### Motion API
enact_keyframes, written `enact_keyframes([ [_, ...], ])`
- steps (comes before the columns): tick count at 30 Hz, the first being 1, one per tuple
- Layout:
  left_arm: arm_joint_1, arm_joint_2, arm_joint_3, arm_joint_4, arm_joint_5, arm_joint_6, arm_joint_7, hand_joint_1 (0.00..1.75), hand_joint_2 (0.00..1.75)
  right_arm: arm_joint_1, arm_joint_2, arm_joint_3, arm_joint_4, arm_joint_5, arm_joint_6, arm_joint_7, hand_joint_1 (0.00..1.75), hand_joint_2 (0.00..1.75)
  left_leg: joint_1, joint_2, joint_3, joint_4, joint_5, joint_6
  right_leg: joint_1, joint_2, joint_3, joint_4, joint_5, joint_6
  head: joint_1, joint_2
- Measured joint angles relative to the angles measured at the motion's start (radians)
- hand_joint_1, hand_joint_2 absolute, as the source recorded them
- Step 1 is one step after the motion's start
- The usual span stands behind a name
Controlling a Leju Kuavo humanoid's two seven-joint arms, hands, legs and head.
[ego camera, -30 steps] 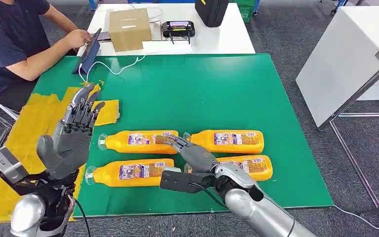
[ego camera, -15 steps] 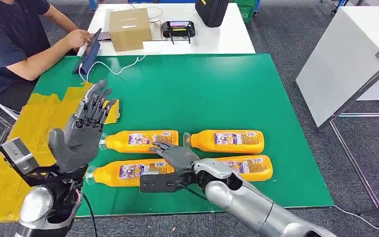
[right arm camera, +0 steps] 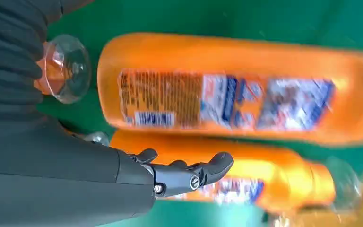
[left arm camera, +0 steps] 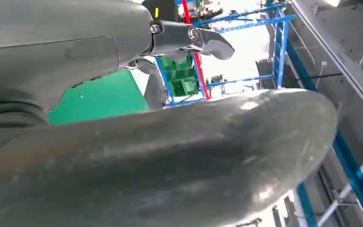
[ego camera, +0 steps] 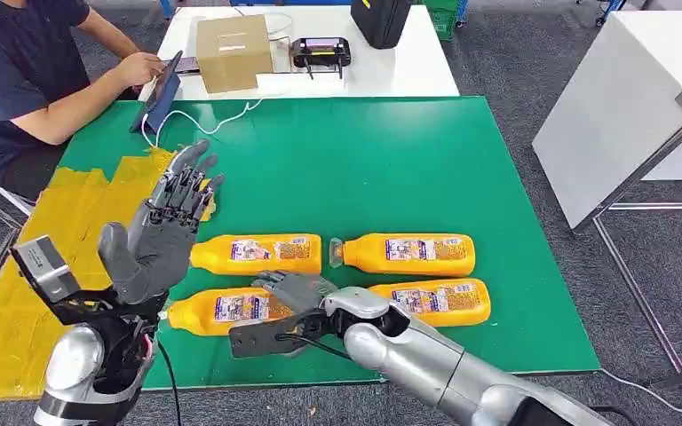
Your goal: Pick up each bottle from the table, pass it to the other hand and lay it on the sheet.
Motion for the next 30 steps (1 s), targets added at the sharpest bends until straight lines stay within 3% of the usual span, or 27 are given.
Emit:
enact_keyframes([
  [11, -0.019, -0.009, -0.018, 0.026, 0.035, 0.016, 0.011, 0.0, 0.0, -0.056, 0.011, 0.138, 0.144, 0.149, -0.011, -0.056, 0.0, 1.75, 0.0, 0.0, 0.001, 0.0, 0.0, 0.0, 0.0, 0.0, 0.0, 0.0, 0.0, 0.0, 0.0, 0.0],
  [12, -0.02, -0.009, -0.018, 0.028, 0.035, 0.016, 0.011, 0.0, 0.0, -0.06, 0.011, 0.143, 0.148, 0.151, -0.009, -0.057, 1.62, 1.75, 0.0, 0.0, 0.001, 0.0, 0.0, 0.0, 0.0, 0.0, 0.0, 0.0, 0.0, 0.0, 0.0, 0.0],
  [13, -0.022, -0.009, -0.018, 0.031, 0.035, 0.016, 0.011, 0.0, 0.0, -0.067, 0.011, 0.154, 0.154, 0.155, -0.003, -0.061, 1.75, 1.75, 0.0, 0.0, 0.001, 0.0, 0.0, 0.0, 0.0, 0.0, 0.0, 0.0, 0.0, 0.0, 0.0, 0.0],
  [19, -0.043, -0.019, -0.018, 0.049, 0.033, 0.013, 0.01, 0.0, 0.0, -0.104, 0.014, 0.192, 0.194, 0.168, 0.071, -0.132, 1.75, 1.75, 0.0, 0.001, 0.006, 0.0, 0.0, 0.0, 0.0, 0.001, 0.004, 0.0, 0.0, 0.0, 0.0, 0.0],
  [30, -0.044, -0.027, -0.016, 0.056, -0.016, 0.075, 0.007, 0.0, 0.0, -0.096, 0.01, 0.158, 0.207, 0.085, 0.037, -0.08, 1.75, 1.75, 0.0, 0.002, 0.008, 0.0, 0.0, 0.0, 0.0, 0.001, 0.006, 0.0, 0.0, 0.0, 0.0, 0.0],
])
